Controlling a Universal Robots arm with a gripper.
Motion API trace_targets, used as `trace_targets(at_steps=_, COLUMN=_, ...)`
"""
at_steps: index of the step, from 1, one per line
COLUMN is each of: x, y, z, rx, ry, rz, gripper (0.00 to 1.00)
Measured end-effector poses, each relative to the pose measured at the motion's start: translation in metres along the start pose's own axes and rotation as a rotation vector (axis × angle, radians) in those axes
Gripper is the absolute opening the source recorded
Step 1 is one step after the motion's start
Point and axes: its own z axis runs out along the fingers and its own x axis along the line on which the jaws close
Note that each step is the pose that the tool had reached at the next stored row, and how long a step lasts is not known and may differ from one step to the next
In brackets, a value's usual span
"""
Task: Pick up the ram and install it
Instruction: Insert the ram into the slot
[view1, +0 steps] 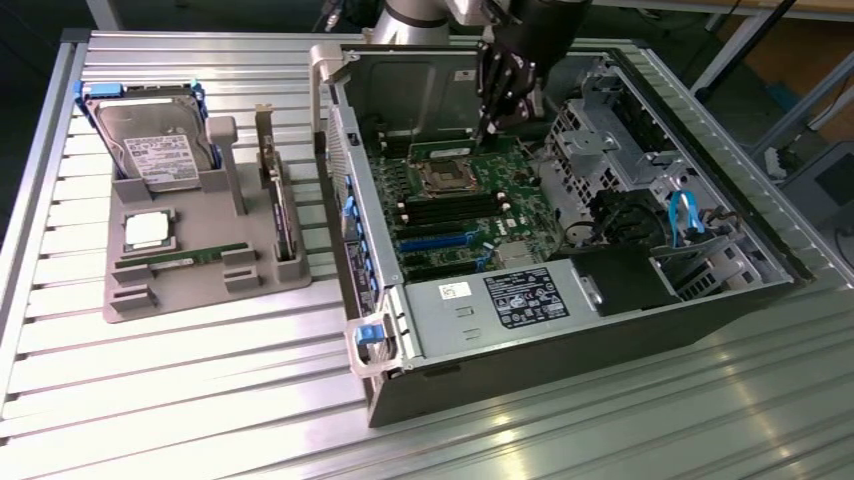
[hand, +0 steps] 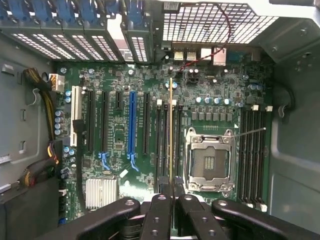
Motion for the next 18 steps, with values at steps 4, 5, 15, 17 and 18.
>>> trace_targets(at_steps=4, x=0.001, y=-0.0004, z=0.0091, rx=0.0, ry=0.0, rz=0.0, gripper=0.12)
trace_targets(at_steps=5, x=0.001, y=-0.0005, z=0.0109, rx=0.0, ry=0.0, rz=0.0, gripper=0.12)
trace_targets(at_steps=15, x=0.002, y=-0.0013, z=0.0296, rx=0.0, ry=0.0001, rz=0.0, gripper=0.12)
trace_targets(at_steps=17, x=0.002, y=-0.0013, z=0.0297, rx=-0.0001, ry=0.0001, rz=0.002, gripper=0.12)
trace_targets(at_steps=18, x=0.002, y=-0.0013, z=0.0299, rx=0.0, ry=-0.0002, rz=0.008, gripper=0.12)
